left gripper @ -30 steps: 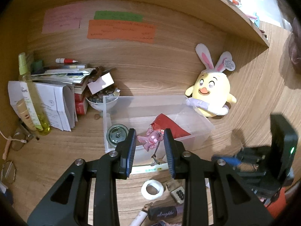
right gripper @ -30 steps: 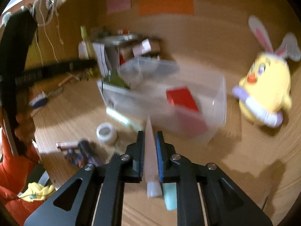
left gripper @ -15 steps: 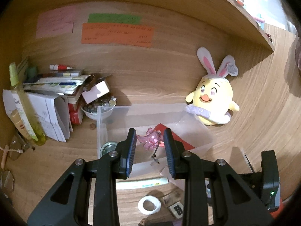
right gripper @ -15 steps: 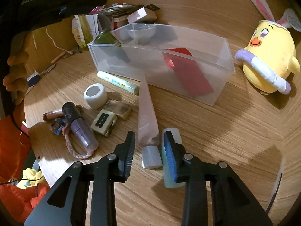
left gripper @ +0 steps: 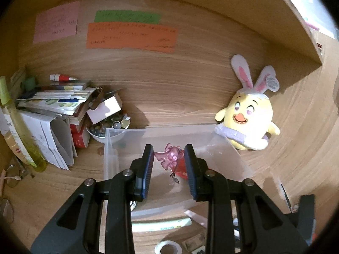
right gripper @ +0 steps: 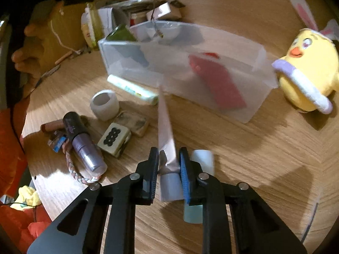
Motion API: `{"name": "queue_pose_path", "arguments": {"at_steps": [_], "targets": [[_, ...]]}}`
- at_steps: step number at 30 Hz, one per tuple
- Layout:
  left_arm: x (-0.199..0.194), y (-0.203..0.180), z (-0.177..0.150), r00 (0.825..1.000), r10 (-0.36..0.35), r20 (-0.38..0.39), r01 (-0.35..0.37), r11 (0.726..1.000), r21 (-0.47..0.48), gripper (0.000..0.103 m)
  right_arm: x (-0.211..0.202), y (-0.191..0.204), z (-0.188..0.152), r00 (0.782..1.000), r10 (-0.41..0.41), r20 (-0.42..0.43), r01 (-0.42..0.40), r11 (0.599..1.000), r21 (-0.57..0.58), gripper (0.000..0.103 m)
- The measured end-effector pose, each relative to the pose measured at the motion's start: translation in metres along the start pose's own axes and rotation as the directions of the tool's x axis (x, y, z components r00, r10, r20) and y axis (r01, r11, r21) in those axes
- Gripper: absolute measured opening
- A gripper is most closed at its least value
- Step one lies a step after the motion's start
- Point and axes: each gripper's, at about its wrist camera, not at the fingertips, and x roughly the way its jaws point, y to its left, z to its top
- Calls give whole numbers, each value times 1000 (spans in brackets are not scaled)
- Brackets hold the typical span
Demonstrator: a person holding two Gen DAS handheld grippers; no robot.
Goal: Organize objects
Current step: 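Carry the pink tube and keychain into the clear box and release both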
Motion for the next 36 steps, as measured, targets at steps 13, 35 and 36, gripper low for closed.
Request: {"name": "queue_pose_path", "arguments": {"at_steps": [13,35,36], "targets": [[54,10,-6,989,1,-145,-5,1000,-28,30,-73,-20,6,982,-23,190,13,998,56,17],[5,10,-13,996,18,-91,-15,999,33,45,-42,-48,106,968,-44,248,20,995,98,17],[1,10,-14,996,19,-86,-16,999,37,46,-37,-50,109,971,-38,238,15,995,100,17]]}}
